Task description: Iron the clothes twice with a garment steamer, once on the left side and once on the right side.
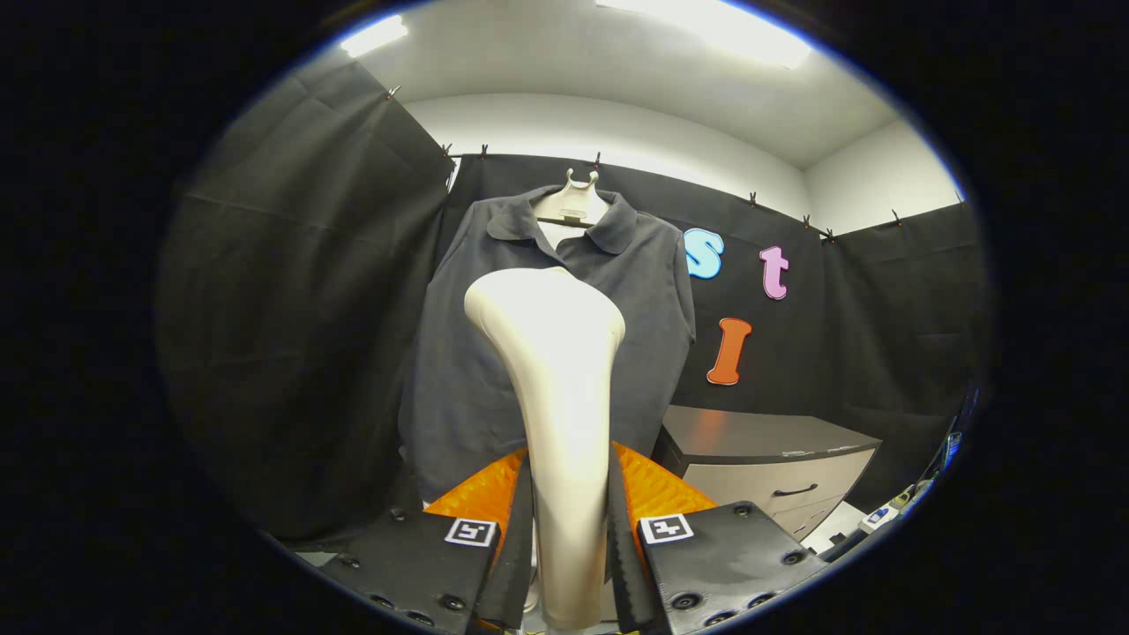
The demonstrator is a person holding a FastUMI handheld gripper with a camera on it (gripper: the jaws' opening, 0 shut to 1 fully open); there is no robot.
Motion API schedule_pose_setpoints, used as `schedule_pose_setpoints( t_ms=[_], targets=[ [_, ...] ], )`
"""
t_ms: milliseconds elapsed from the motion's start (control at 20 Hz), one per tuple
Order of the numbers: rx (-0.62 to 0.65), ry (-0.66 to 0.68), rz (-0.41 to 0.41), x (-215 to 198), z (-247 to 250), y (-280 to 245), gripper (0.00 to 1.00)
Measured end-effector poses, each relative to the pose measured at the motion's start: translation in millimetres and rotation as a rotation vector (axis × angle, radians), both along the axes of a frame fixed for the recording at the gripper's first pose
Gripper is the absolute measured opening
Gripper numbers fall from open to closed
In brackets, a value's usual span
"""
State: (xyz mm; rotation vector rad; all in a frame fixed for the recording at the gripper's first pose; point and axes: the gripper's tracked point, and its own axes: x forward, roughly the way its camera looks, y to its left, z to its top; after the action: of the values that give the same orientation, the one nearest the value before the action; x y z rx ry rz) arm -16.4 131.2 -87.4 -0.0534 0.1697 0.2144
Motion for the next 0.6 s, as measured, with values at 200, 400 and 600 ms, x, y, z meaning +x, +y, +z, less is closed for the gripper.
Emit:
schedule_pose_setpoints(
  t_ms=[200, 400, 600],
  targets=[
    [0.006, -0.021, -0.017, 5.5, 10.9, -21.4, 0.45],
    [0.009, -0.043, -0.041, 11.8, 19.4, -39.9, 0.46],
    [0.015, -0.065, -0.057, 16.0, 35.2, -58.4, 0.45]
  ],
)
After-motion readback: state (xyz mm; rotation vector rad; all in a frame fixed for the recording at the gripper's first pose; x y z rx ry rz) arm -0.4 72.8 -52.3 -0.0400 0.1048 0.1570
